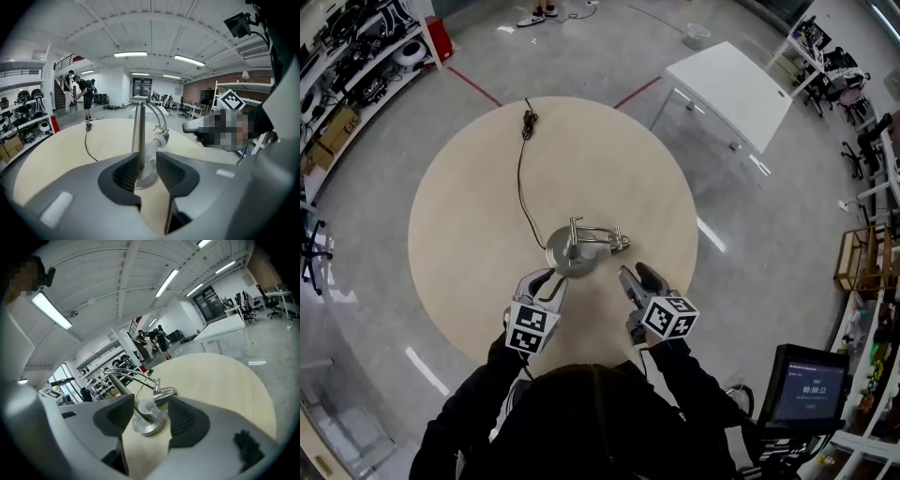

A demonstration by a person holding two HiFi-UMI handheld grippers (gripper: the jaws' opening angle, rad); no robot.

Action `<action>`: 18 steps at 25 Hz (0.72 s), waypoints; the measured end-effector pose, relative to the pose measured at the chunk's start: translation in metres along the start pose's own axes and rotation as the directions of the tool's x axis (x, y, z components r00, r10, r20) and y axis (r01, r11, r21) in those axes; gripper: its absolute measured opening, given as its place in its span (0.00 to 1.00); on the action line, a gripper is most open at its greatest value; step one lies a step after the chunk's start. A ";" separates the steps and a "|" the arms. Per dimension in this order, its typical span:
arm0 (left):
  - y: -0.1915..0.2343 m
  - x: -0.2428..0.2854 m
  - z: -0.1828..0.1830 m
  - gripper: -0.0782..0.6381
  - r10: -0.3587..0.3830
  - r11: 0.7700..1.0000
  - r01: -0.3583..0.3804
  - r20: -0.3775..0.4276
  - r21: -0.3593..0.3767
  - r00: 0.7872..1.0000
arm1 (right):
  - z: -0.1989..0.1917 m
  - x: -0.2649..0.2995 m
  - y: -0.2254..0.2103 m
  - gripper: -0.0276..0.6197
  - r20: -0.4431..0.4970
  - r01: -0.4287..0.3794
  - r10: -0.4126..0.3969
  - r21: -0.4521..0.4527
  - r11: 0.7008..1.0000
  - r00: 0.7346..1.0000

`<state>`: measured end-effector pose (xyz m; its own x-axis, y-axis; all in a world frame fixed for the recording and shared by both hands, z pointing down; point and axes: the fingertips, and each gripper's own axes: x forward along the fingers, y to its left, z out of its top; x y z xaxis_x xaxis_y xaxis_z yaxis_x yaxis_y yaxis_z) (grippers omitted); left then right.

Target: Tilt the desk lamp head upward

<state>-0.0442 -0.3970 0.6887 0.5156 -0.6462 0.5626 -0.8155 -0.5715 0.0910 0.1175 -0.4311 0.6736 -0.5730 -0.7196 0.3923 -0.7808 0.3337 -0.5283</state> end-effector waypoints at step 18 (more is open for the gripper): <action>0.018 0.109 -0.051 0.44 -0.002 0.995 0.015 -0.122 0.102 0.992 | -0.036 0.065 -0.036 0.62 0.064 -0.046 0.016 0.514 0.857 0.998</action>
<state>-0.0163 -0.4519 0.7932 0.4814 -0.5782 0.6587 -0.7768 -0.6296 0.0150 0.0994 -0.4678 0.7449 -0.5679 -0.7518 0.3350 -0.5142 0.0063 -0.8576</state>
